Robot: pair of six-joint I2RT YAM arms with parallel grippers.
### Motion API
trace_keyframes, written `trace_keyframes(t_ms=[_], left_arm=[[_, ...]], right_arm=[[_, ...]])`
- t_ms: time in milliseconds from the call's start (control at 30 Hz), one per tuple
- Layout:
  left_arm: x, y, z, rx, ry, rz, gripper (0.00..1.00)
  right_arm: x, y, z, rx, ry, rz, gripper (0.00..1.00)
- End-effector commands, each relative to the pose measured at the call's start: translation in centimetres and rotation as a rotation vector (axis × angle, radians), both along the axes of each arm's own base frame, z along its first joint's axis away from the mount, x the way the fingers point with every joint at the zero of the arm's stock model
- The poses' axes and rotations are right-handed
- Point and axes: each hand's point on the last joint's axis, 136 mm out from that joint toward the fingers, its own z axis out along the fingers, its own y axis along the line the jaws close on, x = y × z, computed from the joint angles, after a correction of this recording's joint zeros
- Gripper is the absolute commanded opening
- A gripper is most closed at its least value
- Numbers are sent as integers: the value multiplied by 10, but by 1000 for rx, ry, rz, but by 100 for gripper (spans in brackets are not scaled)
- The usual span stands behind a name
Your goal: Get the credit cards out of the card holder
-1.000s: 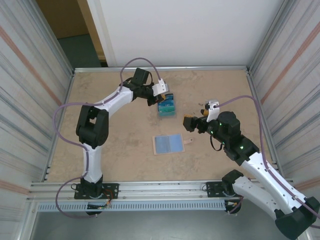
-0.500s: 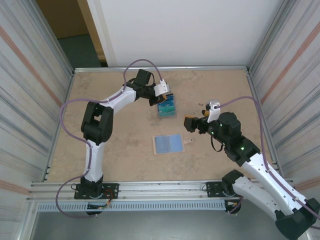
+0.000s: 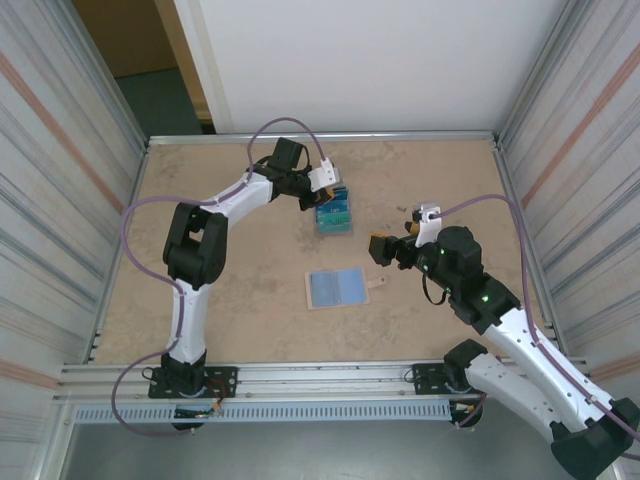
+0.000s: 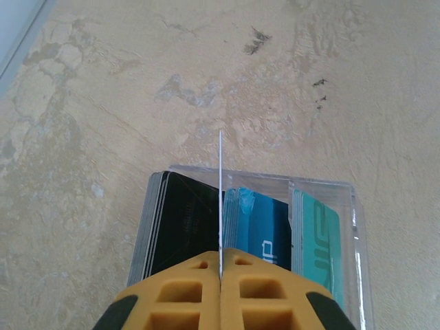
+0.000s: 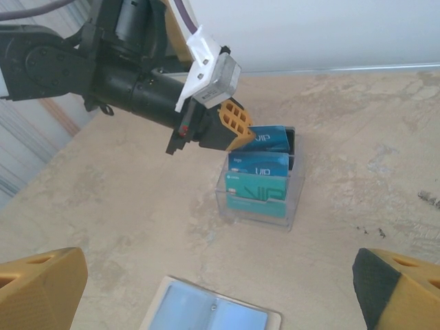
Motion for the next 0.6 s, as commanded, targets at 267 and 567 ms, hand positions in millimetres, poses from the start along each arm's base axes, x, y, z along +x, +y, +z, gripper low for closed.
trace_keyframes(t_ms=[267, 567], left_arm=[[-9, 0, 66, -104, -101, -30, 0], [-23, 0, 46, -91, -29, -69, 0]], right_arm=[[1, 3, -6, 22, 29, 4, 99], [4, 4, -5, 27, 31, 0, 99]])
